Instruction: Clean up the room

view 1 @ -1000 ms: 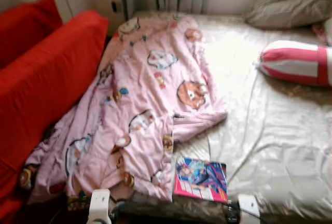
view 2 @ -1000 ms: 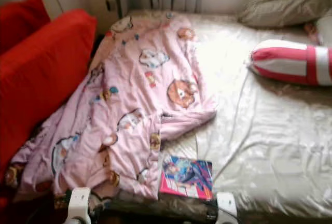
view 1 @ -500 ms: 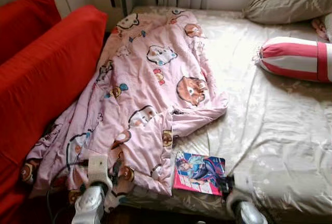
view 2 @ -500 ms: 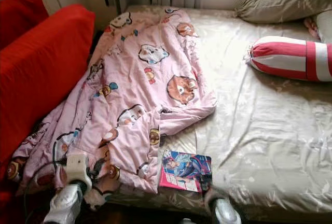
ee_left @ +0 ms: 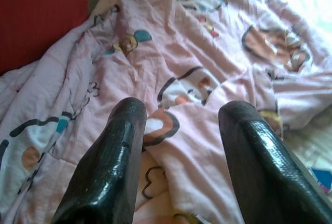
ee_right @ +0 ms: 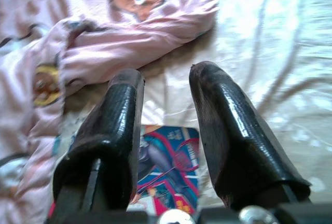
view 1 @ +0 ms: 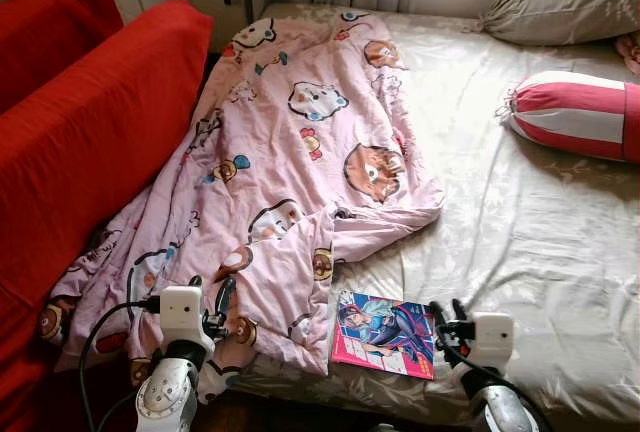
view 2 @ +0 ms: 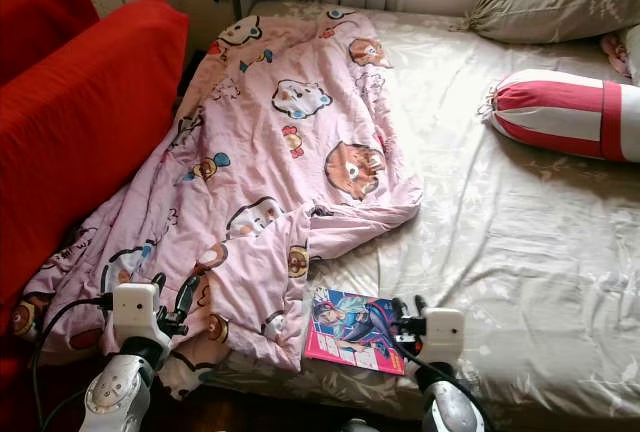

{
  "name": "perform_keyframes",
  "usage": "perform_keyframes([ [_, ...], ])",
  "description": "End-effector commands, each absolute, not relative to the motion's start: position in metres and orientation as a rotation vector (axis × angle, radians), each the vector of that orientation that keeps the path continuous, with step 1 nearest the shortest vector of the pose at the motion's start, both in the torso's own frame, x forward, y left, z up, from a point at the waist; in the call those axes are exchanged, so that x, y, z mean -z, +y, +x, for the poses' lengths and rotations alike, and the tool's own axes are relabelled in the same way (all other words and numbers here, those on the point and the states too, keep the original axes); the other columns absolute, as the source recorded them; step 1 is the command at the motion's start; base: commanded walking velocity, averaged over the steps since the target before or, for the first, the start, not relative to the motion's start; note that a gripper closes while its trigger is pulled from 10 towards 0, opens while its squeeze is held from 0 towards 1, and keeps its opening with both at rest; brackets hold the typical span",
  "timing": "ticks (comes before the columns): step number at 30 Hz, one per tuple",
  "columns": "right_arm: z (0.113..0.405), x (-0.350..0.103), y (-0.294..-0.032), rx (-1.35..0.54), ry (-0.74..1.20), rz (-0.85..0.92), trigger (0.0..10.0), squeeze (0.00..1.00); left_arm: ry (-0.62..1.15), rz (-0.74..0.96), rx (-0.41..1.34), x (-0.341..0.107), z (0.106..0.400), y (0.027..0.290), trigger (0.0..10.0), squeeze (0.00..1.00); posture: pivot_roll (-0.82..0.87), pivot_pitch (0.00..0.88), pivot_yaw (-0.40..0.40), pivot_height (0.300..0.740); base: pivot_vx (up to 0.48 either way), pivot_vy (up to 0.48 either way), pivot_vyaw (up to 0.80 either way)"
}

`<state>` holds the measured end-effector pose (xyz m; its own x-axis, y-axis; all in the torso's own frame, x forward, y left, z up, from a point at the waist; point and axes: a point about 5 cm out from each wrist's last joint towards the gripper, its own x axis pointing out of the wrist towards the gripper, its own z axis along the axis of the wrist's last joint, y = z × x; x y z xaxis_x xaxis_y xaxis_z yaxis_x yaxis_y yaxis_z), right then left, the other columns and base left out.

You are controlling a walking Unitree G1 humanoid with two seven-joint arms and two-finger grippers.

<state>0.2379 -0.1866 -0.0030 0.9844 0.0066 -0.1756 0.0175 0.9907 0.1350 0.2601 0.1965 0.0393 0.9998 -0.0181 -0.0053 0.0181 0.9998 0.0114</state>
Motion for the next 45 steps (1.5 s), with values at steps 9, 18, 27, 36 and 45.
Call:
perform_keyframes([
  [9, 0.237, 0.000, -0.184, 0.103, 0.201, 0.143, 10.0, 0.00, 0.035, 0.015, 0.040, -0.043, 0.259, 0.198, 10.0, 0.00, 0.03, 0.069, -0.035, 0.735, 0.000, 0.000, 0.00],
  [18, 0.241, 0.000, -0.183, 0.097, 0.216, 0.136, 10.0, 0.00, 0.038, 0.011, 0.035, -0.045, 0.262, 0.201, 10.0, 0.00, 0.02, 0.081, -0.033, 0.680, 0.000, 0.000, 0.00],
  [27, 0.256, -0.009, -0.174, 0.065, 0.197, 0.150, 10.0, 0.00, 0.043, 0.013, 0.034, -0.049, 0.267, 0.203, 10.0, 0.00, 0.04, 0.146, -0.032, 0.655, 0.000, 0.000, 0.00],
  [36, 0.253, 0.000, -0.167, 0.079, 0.260, 0.231, 10.0, 0.00, 0.045, 0.009, 0.029, -0.050, 0.267, 0.206, 10.0, 0.00, 0.04, 0.157, -0.025, 0.655, 0.000, 0.000, 0.00],
  [45, 0.255, -0.001, -0.168, 0.069, 0.245, 0.220, 10.0, 0.00, 0.047, 0.011, 0.033, -0.051, 0.269, 0.205, 10.0, 0.00, 0.04, 0.158, -0.021, 0.630, 0.000, 0.000, 0.00],
])
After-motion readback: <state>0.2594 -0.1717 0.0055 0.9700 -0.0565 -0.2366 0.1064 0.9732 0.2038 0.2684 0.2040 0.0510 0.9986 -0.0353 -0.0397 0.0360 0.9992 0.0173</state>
